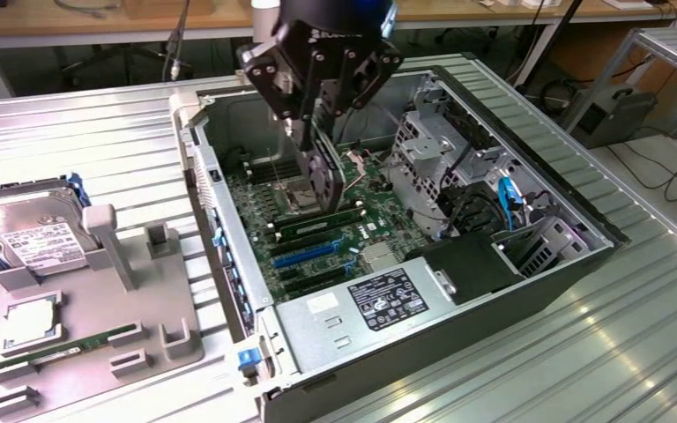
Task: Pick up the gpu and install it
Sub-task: 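Pick up the gpu and move the gpu toward the slot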
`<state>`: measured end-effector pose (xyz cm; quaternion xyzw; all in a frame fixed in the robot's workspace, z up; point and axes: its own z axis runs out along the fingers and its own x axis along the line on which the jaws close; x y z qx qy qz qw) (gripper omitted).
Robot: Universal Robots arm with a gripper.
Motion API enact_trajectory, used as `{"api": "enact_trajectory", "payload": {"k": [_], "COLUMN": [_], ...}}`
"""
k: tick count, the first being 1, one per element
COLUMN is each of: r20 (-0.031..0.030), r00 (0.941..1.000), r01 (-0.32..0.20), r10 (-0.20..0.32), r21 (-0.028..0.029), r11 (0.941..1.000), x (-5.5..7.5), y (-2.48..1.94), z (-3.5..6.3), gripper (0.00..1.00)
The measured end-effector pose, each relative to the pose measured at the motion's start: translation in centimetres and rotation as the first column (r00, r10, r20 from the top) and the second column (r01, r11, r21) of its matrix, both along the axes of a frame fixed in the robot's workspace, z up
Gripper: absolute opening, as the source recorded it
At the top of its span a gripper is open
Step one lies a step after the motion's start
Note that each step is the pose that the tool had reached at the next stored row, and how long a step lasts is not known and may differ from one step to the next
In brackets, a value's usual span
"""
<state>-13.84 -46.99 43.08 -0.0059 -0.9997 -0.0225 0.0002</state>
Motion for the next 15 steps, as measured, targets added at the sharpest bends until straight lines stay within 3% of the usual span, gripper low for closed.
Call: {"api": "enact_trajectory", "payload": {"k": [11, 13, 14, 15], "r20": [-0.0042, -0.0101, -0.0206, -0.0348], "r00": [1.0, 0.9999, 0.9998, 0.9994], "r01": [0.0, 0.0, 0.0, 0.0], "r10": [0.0, 0.0, 0.0, 0.0], "r21": [0.0002, 0.0001, -0.0001, -0.0003], "r11": [1.0, 1.0, 1.0, 1.0], "x": [5.3, 5.5, 5.6, 5.6], "y": [0.28, 0.28, 0.28, 0.28], "z": [-2.25, -2.59, -2.75, -2.82], "gripper": [0.26, 0.26, 0.26, 0.26]}}
